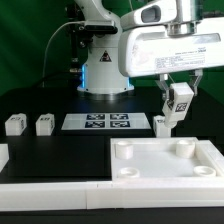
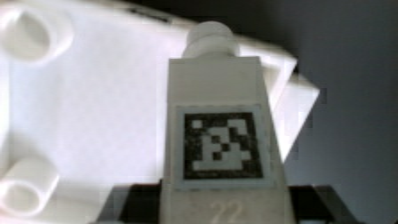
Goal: Assemble one leg
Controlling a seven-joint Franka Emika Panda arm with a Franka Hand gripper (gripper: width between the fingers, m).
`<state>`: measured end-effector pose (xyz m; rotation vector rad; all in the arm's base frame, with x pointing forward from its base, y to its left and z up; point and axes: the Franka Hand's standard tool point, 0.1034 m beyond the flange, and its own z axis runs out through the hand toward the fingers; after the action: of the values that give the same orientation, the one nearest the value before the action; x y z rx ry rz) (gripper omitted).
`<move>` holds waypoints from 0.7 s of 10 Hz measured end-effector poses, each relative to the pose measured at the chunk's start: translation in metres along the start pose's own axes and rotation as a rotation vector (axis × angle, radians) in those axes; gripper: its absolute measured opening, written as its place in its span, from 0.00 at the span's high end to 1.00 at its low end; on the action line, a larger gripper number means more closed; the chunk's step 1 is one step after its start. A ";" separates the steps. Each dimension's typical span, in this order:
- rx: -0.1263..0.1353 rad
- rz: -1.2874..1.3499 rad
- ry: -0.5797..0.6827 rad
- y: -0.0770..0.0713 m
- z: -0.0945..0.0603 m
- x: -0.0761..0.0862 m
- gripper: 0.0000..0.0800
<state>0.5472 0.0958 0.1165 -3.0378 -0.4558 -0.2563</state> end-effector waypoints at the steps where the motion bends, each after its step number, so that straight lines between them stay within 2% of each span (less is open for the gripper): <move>1: 0.004 0.003 -0.007 0.006 -0.001 0.014 0.63; 2: 0.008 0.003 -0.007 0.009 -0.003 0.030 0.63; 3: 0.008 0.003 0.003 0.010 -0.004 0.037 0.63; 6: -0.001 0.001 0.045 0.010 -0.001 0.035 0.63; 7: -0.013 -0.004 0.103 0.013 -0.002 0.040 0.63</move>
Offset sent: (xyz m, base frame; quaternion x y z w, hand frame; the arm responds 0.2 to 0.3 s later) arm 0.0000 0.0000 0.0000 0.0000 0.0000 0.0000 1.0000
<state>0.5888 0.0949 0.1247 -3.0177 -0.4545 -0.4155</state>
